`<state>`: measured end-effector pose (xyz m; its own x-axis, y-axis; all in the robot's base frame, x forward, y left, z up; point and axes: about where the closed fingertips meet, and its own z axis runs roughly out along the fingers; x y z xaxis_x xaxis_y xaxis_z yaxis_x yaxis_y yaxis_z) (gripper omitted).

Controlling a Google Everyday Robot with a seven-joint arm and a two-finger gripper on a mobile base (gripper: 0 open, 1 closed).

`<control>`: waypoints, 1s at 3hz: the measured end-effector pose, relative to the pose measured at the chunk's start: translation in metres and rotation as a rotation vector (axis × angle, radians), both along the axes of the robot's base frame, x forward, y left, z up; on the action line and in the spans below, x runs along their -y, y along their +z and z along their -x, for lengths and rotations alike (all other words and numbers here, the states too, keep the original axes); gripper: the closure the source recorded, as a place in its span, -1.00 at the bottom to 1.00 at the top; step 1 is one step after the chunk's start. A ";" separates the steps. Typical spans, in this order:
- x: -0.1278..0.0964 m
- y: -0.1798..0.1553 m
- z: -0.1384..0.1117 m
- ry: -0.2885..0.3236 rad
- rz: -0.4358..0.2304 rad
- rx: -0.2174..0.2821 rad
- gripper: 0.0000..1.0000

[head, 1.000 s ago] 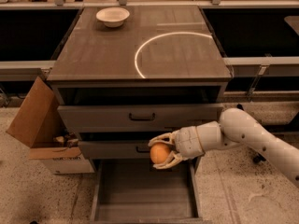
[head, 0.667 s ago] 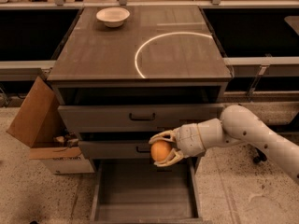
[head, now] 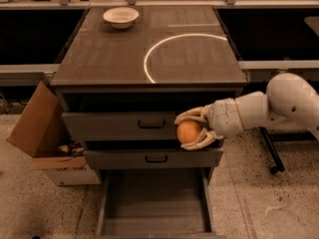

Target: Pick orange from bottom drawer and place on counter

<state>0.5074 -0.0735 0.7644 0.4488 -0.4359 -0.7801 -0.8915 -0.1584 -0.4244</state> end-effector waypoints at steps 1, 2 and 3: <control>0.024 0.061 -0.024 -0.076 -0.009 0.043 1.00; 0.024 0.061 -0.024 -0.076 -0.009 0.043 1.00; 0.022 0.066 -0.035 -0.105 0.000 0.031 1.00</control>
Offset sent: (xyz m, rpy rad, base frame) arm 0.0181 -0.0195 0.0489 0.0040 -0.0284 -0.0597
